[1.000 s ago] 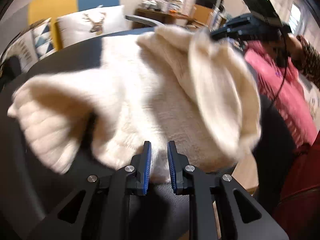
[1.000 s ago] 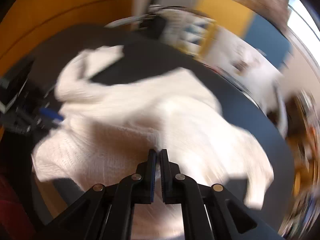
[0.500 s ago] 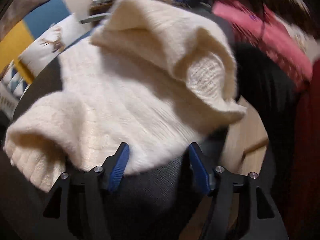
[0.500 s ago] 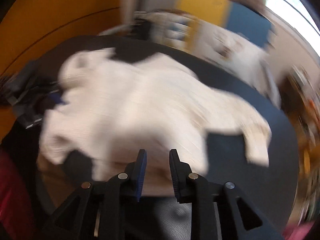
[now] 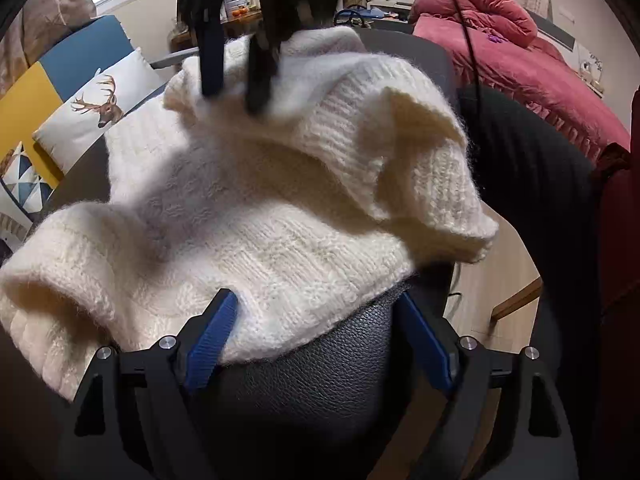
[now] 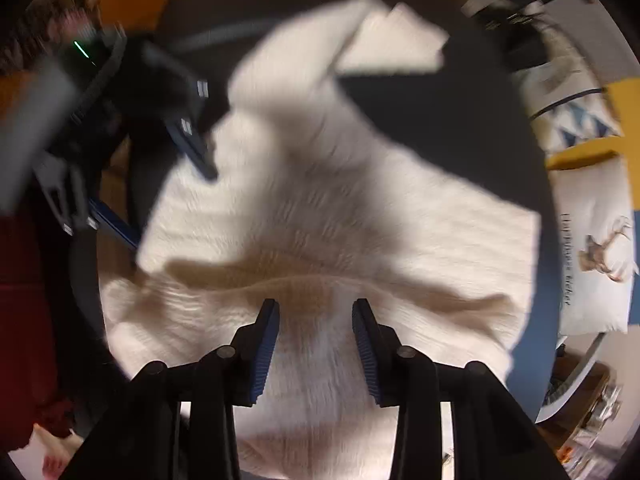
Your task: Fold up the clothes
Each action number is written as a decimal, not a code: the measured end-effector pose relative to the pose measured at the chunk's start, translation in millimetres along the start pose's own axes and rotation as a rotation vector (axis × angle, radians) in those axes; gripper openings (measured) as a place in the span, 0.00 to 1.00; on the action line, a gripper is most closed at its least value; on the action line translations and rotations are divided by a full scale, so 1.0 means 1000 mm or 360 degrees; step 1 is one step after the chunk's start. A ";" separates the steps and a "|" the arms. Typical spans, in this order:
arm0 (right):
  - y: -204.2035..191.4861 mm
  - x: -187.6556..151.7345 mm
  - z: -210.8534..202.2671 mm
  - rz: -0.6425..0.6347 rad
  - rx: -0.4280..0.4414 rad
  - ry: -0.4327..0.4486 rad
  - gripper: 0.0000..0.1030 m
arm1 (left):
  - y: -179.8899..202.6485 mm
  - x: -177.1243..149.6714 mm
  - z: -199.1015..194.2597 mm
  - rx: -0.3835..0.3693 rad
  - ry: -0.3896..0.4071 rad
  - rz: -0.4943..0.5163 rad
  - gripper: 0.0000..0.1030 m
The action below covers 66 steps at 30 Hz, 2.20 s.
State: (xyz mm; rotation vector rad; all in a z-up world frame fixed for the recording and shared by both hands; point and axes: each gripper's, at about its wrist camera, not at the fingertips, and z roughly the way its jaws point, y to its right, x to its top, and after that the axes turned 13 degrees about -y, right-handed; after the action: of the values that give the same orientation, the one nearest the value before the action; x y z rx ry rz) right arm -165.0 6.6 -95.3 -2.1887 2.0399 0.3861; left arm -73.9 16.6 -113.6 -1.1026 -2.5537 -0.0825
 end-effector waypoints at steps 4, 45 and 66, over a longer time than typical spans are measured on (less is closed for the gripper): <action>-0.004 0.012 0.039 0.0111 -0.0010 -0.0139 0.47 | -0.014 0.008 0.004 -0.0064 0.0016 -0.0019 0.84; -0.032 -0.190 -0.043 0.1323 0.0273 0.0959 0.30 | -0.076 -0.005 -0.089 -0.0055 0.0890 -0.0980 0.09; -0.046 -0.158 0.031 0.1647 0.0754 0.1059 0.03 | -0.072 -0.008 -0.085 -0.0138 0.0969 -0.1053 0.09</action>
State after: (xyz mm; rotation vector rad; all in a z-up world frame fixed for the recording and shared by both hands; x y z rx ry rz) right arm -131.7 170.2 -86.5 -0.8949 3.0383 -0.7897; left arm -94.9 -55.8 -30.5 -0.1541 -2.2339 -0.5966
